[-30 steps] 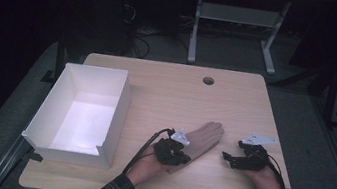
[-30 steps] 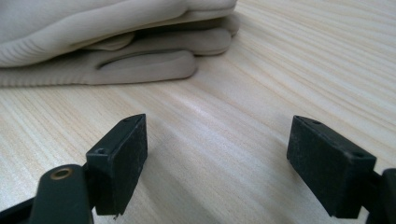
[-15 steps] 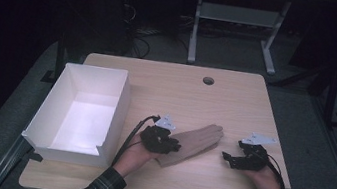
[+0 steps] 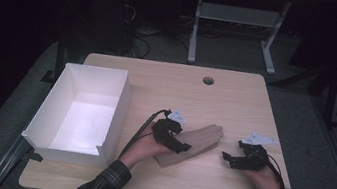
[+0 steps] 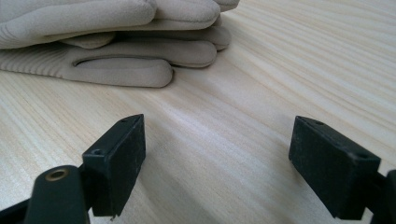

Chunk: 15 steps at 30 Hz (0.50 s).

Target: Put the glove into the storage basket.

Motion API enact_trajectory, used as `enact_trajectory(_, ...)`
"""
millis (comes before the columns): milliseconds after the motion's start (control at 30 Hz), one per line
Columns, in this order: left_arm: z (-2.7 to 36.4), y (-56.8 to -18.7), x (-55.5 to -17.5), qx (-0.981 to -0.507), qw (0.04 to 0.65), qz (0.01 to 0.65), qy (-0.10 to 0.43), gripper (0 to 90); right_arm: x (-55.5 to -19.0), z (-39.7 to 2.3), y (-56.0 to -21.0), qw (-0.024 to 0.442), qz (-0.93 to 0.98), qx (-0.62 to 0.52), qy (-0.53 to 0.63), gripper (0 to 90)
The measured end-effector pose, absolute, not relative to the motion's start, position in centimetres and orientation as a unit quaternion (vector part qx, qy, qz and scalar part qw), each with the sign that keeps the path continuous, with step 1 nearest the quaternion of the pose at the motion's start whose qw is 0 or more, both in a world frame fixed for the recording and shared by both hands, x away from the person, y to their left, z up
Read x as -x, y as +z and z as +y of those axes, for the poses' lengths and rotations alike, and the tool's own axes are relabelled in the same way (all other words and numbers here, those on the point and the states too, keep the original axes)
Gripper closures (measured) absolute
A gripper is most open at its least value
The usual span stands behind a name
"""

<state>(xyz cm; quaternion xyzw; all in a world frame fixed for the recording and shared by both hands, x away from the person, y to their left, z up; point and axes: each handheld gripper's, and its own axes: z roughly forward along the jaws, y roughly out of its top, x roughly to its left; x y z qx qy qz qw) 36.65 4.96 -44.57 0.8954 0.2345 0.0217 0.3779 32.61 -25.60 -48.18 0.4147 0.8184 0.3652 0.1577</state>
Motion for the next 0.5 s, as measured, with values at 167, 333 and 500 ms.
enact_trajectory(167,3.9,-45.4,-36.5,-0.902,0.365,0.230,0.026,15.4,-32.6,-25.6,-48.2,0.158,0.818,-0.415,0.365,18.2)
enact_trajectory(333,3.2,-46.3,-36.2,-0.912,0.343,0.225,0.027,15.3,-32.6,-25.6,-48.2,0.158,0.818,-0.415,0.365,18.2)
enact_trajectory(500,3.1,-46.4,-36.1,-0.917,0.334,0.214,0.040,15.7,-32.6,-25.6,-48.2,0.158,0.819,-0.415,0.365,18.2)
